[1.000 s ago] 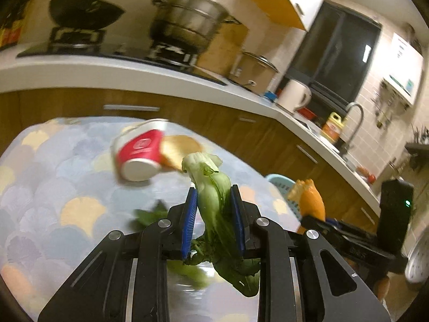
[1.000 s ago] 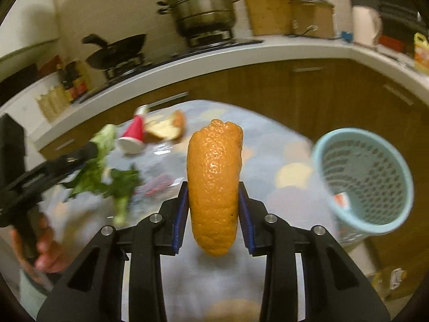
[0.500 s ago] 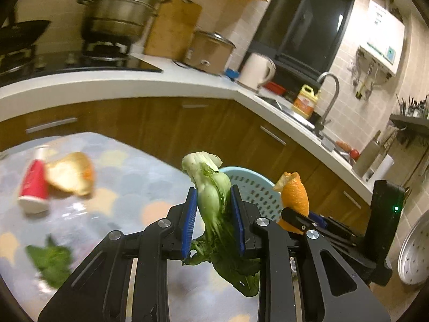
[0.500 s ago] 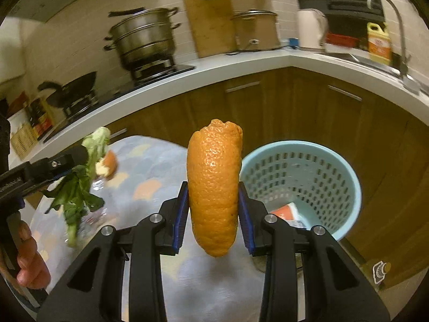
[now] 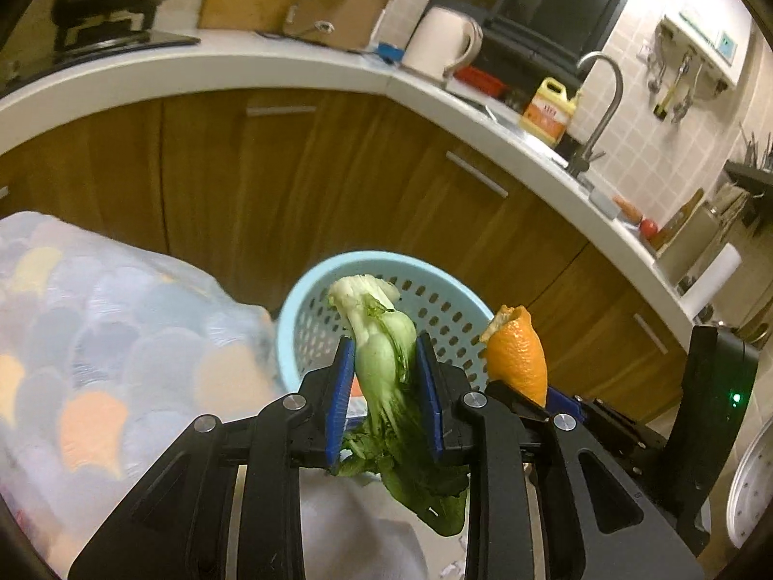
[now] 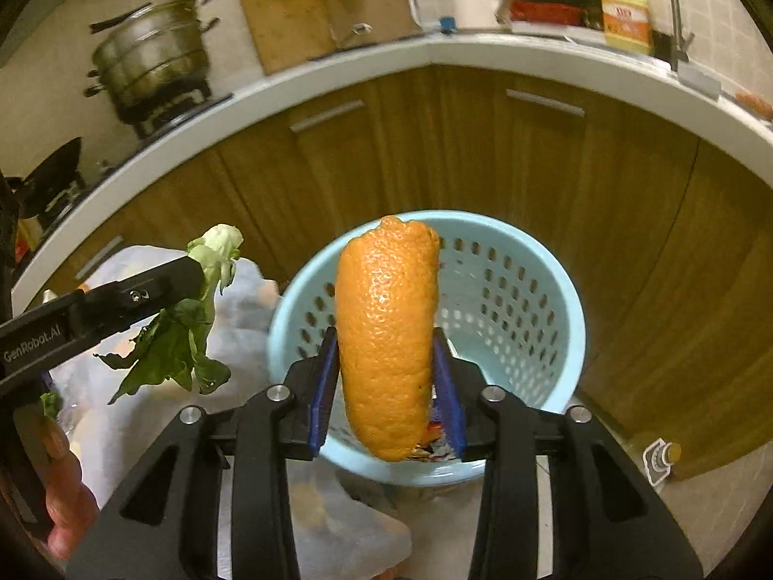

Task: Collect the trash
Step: 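Carry the orange and bok choy to the blue basket and release both, then move both open tools back toward the table, then grasp the clear plastic bag with the right tool while the left tool grasps another bok choy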

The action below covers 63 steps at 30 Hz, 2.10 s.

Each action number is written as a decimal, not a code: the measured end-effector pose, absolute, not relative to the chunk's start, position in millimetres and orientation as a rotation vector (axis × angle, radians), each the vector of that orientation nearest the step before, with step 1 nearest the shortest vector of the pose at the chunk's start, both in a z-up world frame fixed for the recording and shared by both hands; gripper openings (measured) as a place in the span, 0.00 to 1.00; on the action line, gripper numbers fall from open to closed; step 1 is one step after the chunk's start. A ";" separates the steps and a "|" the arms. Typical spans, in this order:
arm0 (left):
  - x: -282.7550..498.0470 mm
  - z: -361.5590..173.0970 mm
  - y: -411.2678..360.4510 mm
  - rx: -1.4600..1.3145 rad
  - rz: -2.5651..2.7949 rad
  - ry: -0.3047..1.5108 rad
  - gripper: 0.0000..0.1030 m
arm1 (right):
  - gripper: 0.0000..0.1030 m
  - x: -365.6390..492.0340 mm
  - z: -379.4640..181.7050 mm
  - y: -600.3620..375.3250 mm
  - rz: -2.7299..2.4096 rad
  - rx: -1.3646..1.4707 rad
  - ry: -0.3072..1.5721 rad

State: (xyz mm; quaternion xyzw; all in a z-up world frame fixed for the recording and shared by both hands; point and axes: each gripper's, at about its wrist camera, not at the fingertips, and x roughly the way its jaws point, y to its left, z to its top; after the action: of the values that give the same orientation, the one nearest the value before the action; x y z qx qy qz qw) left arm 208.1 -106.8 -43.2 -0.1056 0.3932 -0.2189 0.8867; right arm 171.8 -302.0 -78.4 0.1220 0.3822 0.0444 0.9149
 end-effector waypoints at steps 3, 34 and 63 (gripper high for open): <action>218.1 -49.0 -119.6 -0.197 -0.450 0.819 0.28 | 0.40 181.6 -89.9 -309.6 0.071 0.261 0.809; 129.9 10.7 -22.1 -0.233 -0.314 0.649 0.42 | 0.47 146.0 -32.3 -233.5 0.250 0.198 0.716; 61.8 -64.7 133.8 -0.298 0.131 0.794 0.42 | 0.47 110.2 -58.3 -53.3 0.487 0.032 0.742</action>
State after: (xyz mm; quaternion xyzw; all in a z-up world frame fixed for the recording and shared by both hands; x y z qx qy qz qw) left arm 61.8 133.8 -64.7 -0.1443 0.3849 0.0633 0.9094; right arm 110.2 -53.3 -58.3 0.0153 0.3587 0.2357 0.9031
